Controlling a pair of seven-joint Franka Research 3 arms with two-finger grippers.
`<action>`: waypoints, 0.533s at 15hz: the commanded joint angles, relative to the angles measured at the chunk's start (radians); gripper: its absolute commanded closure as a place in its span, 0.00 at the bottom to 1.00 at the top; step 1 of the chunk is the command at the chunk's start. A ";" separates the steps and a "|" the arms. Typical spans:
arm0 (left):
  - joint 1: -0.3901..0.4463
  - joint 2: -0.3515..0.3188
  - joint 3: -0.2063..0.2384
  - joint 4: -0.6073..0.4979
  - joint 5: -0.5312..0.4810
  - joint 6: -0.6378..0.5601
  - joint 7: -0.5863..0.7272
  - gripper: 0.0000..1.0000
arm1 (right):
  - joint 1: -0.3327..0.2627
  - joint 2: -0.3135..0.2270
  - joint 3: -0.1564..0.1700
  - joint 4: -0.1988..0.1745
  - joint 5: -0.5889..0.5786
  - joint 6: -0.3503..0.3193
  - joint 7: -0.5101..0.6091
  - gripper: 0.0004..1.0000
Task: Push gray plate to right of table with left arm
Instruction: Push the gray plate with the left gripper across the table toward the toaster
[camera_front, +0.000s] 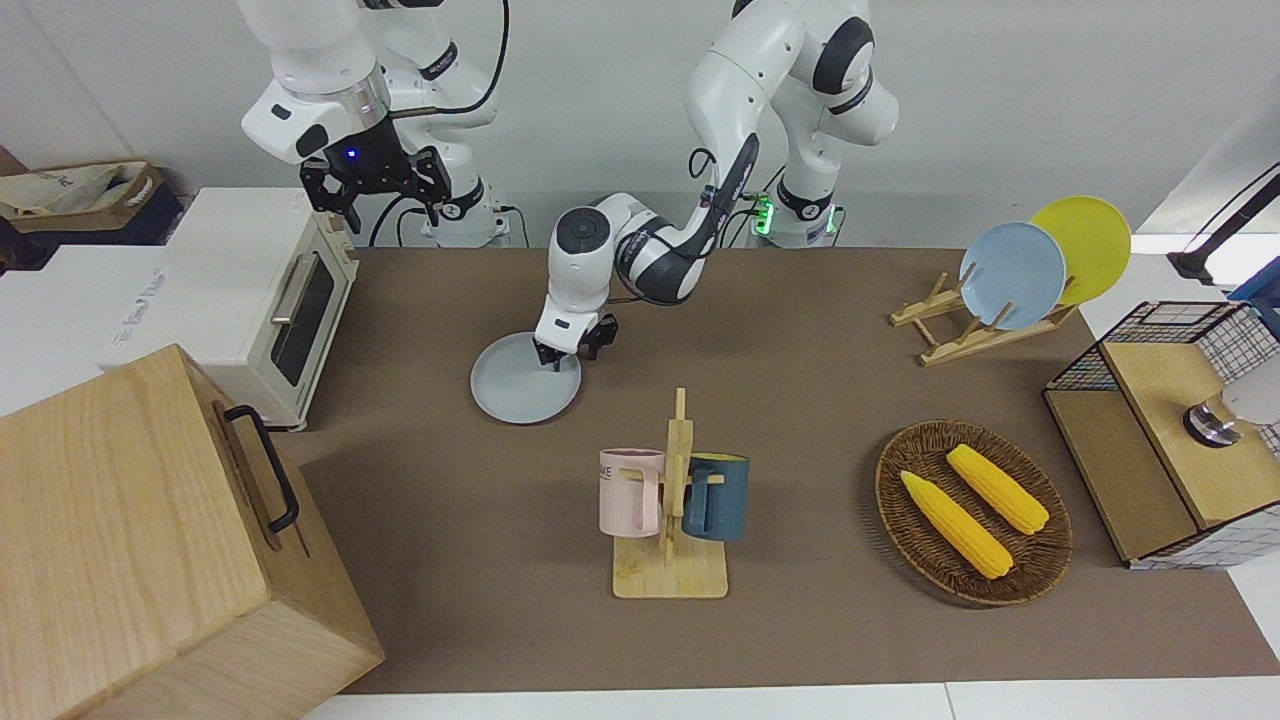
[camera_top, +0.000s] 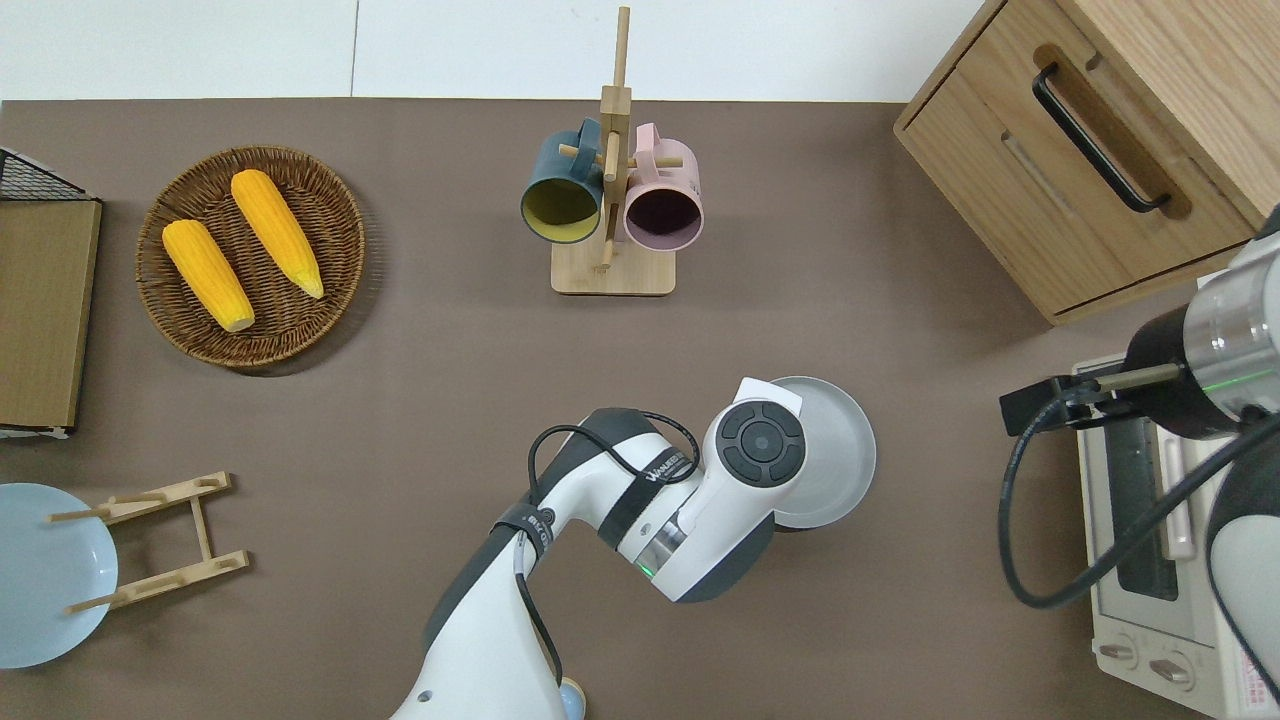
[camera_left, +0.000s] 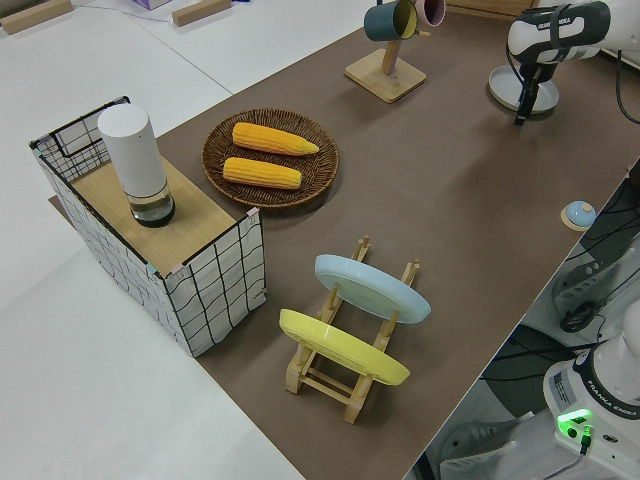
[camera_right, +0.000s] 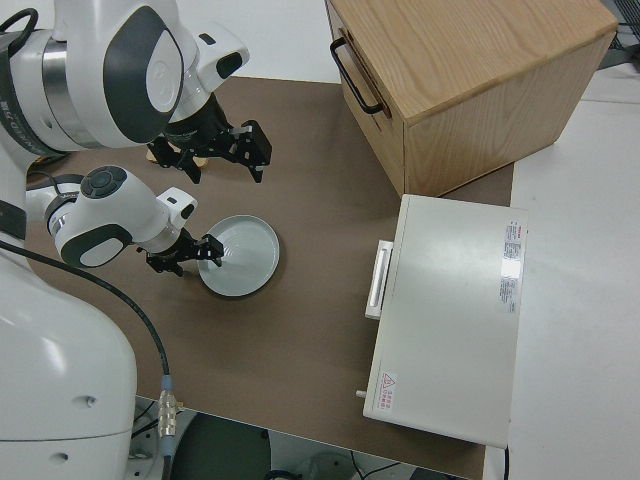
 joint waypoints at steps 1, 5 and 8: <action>-0.002 0.007 0.011 0.055 0.022 -0.084 -0.009 0.01 | -0.019 -0.003 0.012 0.008 0.004 -0.016 0.001 0.02; 0.001 -0.038 0.014 0.108 0.022 -0.240 0.029 0.01 | -0.019 -0.003 0.014 0.008 0.004 -0.015 0.002 0.02; 0.029 -0.113 0.019 0.115 0.022 -0.364 0.127 0.01 | -0.019 -0.003 0.014 0.008 0.004 -0.015 0.002 0.02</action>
